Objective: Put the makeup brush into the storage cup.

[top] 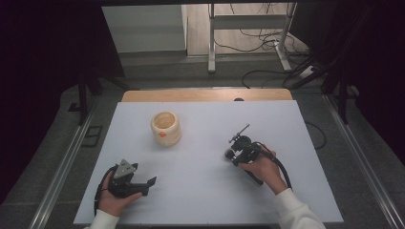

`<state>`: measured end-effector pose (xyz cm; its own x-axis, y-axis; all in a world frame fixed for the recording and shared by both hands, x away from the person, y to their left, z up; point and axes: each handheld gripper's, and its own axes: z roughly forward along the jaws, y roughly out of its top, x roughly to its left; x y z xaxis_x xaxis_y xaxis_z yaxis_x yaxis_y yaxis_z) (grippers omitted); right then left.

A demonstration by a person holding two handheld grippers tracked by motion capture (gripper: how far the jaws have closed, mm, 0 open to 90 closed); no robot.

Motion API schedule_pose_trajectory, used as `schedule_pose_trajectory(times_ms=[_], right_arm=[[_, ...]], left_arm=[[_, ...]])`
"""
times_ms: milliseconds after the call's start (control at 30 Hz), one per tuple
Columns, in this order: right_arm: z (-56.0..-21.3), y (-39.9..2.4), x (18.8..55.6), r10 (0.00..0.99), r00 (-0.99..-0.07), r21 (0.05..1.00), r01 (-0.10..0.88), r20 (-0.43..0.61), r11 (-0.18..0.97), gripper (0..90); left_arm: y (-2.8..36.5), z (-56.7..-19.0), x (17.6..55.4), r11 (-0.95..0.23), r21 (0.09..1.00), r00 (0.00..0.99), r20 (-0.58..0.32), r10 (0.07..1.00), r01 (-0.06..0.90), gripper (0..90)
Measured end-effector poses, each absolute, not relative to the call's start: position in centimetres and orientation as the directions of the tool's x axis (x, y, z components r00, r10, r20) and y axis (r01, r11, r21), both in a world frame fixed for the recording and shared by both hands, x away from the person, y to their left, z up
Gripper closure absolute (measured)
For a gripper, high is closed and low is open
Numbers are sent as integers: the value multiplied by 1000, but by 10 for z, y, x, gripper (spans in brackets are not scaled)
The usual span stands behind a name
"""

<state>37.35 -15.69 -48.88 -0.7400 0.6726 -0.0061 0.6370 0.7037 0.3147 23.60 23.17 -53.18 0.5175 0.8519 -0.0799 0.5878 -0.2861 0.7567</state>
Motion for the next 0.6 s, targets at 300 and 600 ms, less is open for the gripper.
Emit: schedule_pose_trajectory(times_ms=[300, 600], right_arm=[[-456, -163, 364, 657, -754, 445, 584, -14, 679, 712], [-440, -173, 362, 662, -750, 532, 568, 19, 628, 712]], left_arm=[[232, -531, 236, -283, 759, 514, -78, 854, 586, 112], [232, -531, 236, -280, 761, 514, -80, 854, 584, 112]])
